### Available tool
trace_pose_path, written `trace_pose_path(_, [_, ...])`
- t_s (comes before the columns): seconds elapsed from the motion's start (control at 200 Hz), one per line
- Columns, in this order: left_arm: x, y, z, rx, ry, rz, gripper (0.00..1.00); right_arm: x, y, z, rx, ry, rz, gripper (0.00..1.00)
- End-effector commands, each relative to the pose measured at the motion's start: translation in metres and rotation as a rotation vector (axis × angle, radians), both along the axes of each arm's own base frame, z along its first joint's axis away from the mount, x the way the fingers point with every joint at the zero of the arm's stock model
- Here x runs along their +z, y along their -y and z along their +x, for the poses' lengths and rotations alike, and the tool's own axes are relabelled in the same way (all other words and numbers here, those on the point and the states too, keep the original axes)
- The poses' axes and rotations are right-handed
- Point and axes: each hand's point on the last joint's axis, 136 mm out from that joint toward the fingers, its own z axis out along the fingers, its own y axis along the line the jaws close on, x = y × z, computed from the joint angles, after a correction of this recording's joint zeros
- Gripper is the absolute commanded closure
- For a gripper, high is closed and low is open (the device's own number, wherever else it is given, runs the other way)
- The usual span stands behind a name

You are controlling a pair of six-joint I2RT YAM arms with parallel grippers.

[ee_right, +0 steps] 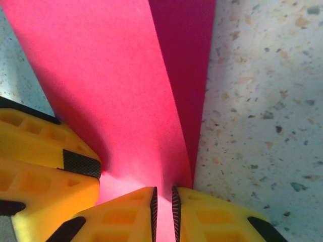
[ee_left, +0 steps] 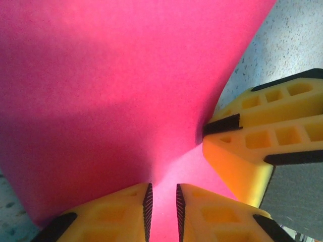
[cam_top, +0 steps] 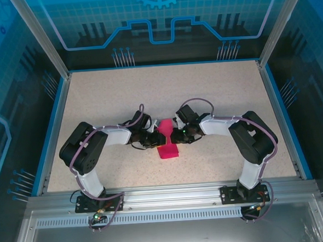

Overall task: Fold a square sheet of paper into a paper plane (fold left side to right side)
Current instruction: Hold the square sheet of paper at the center of the table.

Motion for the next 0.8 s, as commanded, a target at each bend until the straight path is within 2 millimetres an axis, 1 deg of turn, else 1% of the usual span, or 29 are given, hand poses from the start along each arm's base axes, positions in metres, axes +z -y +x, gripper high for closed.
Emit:
trace_pose_path(0.0, [-0.021, -0.008, -0.012, 0.006, -0.050, 0.057, 0.77, 0.024, -0.008, 0.010, -0.006, 0.050, 0.071, 0.82])
trace_pose_path(0.085, [-0.024, -0.009, -0.013, 0.008, -0.054, 0.066, 0.77, 0.031, -0.009, 0.018, -0.013, 0.069, 0.077, 0.82])
trace_pose_path(0.17, [-0.026, -0.010, -0.014, 0.007, -0.053, 0.076, 0.78, 0.032, -0.011, 0.023, -0.017, 0.078, 0.078, 0.82])
trace_pose_path(0.255, [-0.027, -0.010, -0.013, 0.008, -0.054, 0.077, 0.78, 0.033, -0.018, 0.029, -0.012, 0.078, 0.095, 0.82])
trace_pose_path(0.37, [-0.025, -0.009, -0.014, 0.003, -0.048, 0.075, 0.78, 0.025, -0.025, 0.035, -0.009, 0.058, 0.101, 0.82])
trace_pose_path(0.505, [-0.023, -0.008, -0.014, -0.004, -0.040, 0.071, 0.78, 0.017, -0.030, 0.043, -0.011, 0.043, 0.089, 0.82])
trace_pose_path(0.65, [-0.017, -0.006, -0.017, -0.022, -0.021, 0.059, 0.77, -0.004, -0.024, 0.043, -0.026, -0.015, 0.022, 0.82])
trace_pose_path(0.795, [-0.010, -0.005, -0.026, -0.046, -0.003, 0.046, 0.77, -0.019, -0.010, 0.038, -0.049, -0.059, -0.047, 0.83])
